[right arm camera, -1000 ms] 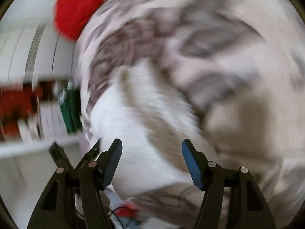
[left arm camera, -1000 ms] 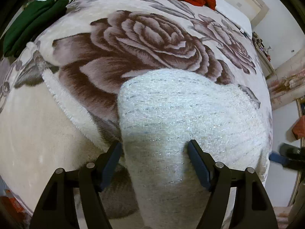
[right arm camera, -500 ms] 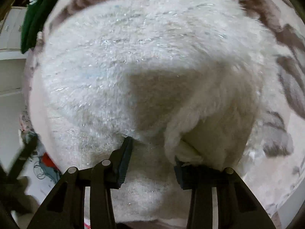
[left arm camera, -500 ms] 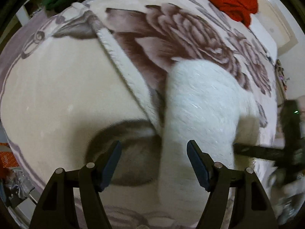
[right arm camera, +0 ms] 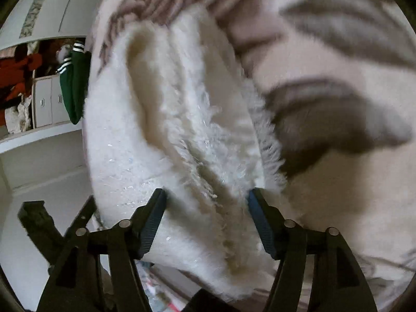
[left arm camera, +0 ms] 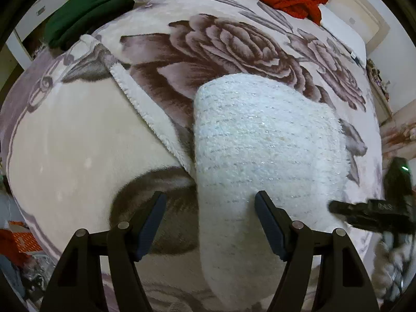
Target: Fold large clothes
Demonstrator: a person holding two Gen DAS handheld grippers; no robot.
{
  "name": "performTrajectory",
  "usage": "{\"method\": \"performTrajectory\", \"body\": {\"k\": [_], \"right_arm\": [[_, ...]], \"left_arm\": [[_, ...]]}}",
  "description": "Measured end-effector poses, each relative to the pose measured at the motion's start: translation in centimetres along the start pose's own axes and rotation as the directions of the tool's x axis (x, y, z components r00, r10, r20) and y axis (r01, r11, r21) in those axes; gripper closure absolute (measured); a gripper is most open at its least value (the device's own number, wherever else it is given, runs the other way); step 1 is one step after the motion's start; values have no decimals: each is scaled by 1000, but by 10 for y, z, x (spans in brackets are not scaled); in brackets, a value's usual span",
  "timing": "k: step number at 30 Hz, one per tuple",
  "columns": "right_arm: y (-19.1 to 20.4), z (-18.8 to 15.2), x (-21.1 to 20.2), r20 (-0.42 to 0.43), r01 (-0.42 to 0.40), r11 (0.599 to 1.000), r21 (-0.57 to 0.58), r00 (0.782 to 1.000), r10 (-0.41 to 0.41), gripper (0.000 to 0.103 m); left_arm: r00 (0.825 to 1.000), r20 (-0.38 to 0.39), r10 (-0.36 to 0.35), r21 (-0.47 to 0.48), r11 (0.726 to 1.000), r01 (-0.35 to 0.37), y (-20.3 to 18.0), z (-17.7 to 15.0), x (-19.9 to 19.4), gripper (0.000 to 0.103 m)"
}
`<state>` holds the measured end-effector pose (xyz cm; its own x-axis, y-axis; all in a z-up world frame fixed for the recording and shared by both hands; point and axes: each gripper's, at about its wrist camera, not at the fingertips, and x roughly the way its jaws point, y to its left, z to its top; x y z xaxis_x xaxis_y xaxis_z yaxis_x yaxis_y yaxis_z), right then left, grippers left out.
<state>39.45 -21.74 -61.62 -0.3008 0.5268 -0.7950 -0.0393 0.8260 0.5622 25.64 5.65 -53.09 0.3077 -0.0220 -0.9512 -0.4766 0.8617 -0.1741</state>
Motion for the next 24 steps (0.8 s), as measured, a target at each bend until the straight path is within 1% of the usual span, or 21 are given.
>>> {"method": "performTrajectory", "body": {"k": [1, 2, 4, 5, 6, 7, 8, 9, 10, 11, 12, 13, 14, 15, 16, 17, 19, 20, 22, 23, 24], "right_arm": [[-2, -6, -5, 31, -4, 1000, 17, 1000, 4, 81], [-2, -15, -13, 61, -15, 1000, 27, 998, 13, 85], [-7, -42, -47, 147, -50, 997, 61, 988, 41, 87], [-12, -53, -55, 167, -62, 994, 93, 985, 46, 88], [-22, -64, -59, 157, -37, 992, 118, 987, 18, 88], [-36, -72, -53, 109, 59, 989, 137, 991, -74, 98], [-44, -76, -41, 63, 141, 979, 145, 986, -151, 98], [-61, -76, -30, -4, 175, 972, 158, 984, -177, 98], [-71, -74, -24, -56, 166, 970, 178, 986, -159, 98], [-77, -71, -25, -82, 161, 967, 199, 986, -147, 98], [-78, -65, -37, -57, 149, 965, 213, 988, -140, 98], [-75, -59, -54, 0, 119, 971, 207, 993, -122, 95], [-67, -50, -76, 77, 60, 983, 172, 994, -74, 85], [-58, -42, -89, 119, 15, 990, 143, 992, -33, 75], [-45, -31, -106, 165, -47, 994, 101, 986, 30, 50], [-36, -22, -112, 188, -88, 994, 63, 979, 74, 37], [-13, 3, -110, 195, -132, 991, -36, 971, 137, 37], [1, 20, -98, 175, -119, 991, -65, 976, 129, 37], [8, 46, -69, 128, -92, 994, -59, 987, 99, 37], [16, 56, -51, 97, -62, 997, -49, 993, 67, 53], [27, 63, -36, 80, -35, 999, -33, 996, 38, 75]], "left_arm": [[1000, 1, 3, 4, 1000, -3, -1, 2, 1, 34], [1000, 0, 4, 4, 1000, -4, -2, 3, 2, 34], [1000, -13, -8, 9, 1000, 9, -5, 6, 7, 34], [1000, -21, -15, 15, 1000, 15, -8, 7, 12, 34], [1000, -26, -14, 21, 1000, 14, -11, 8, 16, 33], [1000, -24, 2, 26, 1000, -2, -13, 9, 18, 33], [1000, -9, 22, 34, 999, -21, -13, 11, 20, 33], [1000, -4, 27, 43, 999, -27, -13, 14, 20, 33], [1000, -1, 24, 48, 999, -24, -12, 18, 20, 33], [1000, 1, 24, 51, 998, -24, -10, 19, 21, 33], [1000, -1, 24, 54, 998, -24, -9, 20, 22, 33], [1000, -1, 23, 58, 998, -23, -8, 22, 22, 33], [1000, 1, 23, 62, 998, -23, -8, 22, 23, 33], [1000, 3, 24, 65, 998, -24, -8, 22, 23, 33], [1000, 3, 28, 69, 997, -28, -9, 22, 23, 33], [999, 5, 31, 71, 997, -32, -10, 23, 23, 33], [999, 6, 40, 77, 996, -40, -12, 24, 23, 33], [999, 6, 42, 80, 996, -43, -12, 25, 24, 33], [999, 4, 46, 85, 995, -46, -13, 27, 25, 33], [999, 4, 48, 88, 995, -48, -14, 28, 25, 33], [999, 3, 54, 89, 994, -55, -14, 29, 25, 33]]}}
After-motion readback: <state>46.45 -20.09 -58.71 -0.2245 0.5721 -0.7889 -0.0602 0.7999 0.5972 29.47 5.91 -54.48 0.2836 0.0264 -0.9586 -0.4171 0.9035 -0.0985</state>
